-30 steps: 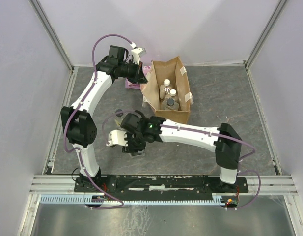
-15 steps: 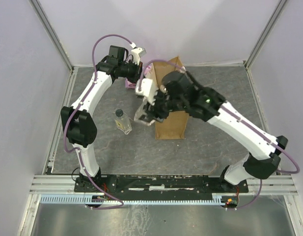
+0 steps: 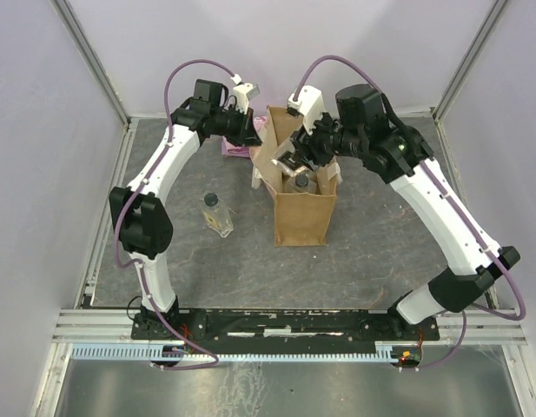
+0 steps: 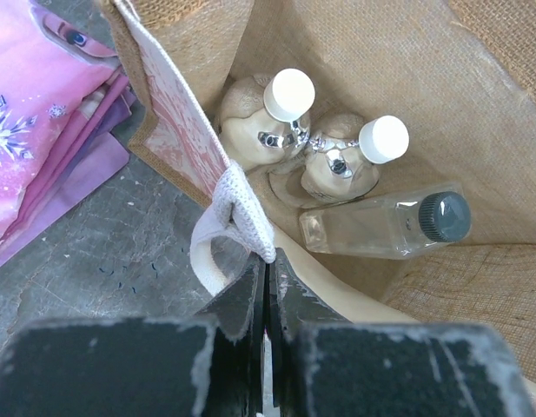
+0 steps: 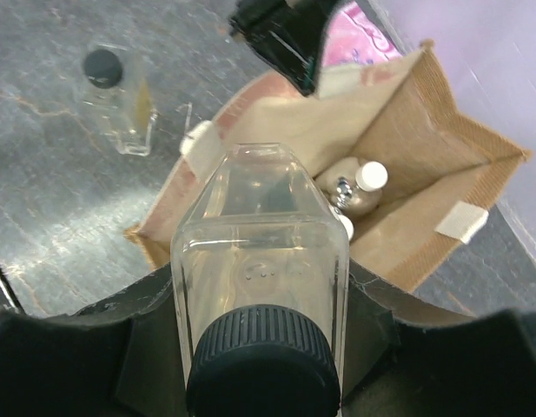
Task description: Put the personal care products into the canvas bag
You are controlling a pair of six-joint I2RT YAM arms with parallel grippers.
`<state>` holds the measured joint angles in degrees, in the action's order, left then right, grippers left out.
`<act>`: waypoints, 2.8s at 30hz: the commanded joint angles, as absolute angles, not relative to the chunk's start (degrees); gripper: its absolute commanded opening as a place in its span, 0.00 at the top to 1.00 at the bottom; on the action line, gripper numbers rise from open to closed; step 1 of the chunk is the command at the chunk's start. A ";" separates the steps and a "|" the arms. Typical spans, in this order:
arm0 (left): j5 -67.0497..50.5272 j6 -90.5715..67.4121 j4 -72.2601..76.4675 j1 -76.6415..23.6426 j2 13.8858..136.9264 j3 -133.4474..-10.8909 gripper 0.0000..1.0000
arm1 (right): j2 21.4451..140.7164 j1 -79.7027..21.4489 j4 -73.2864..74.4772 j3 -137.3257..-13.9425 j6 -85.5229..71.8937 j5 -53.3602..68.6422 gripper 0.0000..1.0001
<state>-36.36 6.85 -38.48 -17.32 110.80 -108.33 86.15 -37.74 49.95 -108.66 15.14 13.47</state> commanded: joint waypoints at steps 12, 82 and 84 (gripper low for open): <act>-35.54 6.44 -36.48 -16.97 112.50 -112.01 0.97 | 91.99 -33.14 63.51 -121.90 26.69 24.16 1.00; -34.72 7.33 -38.02 -16.88 115.32 -115.78 0.97 | 109.55 -33.16 44.83 -98.20 24.72 11.97 0.95; -34.72 7.50 -38.37 -16.89 115.60 -116.18 0.97 | 109.61 -33.16 45.09 -98.58 24.49 11.74 0.84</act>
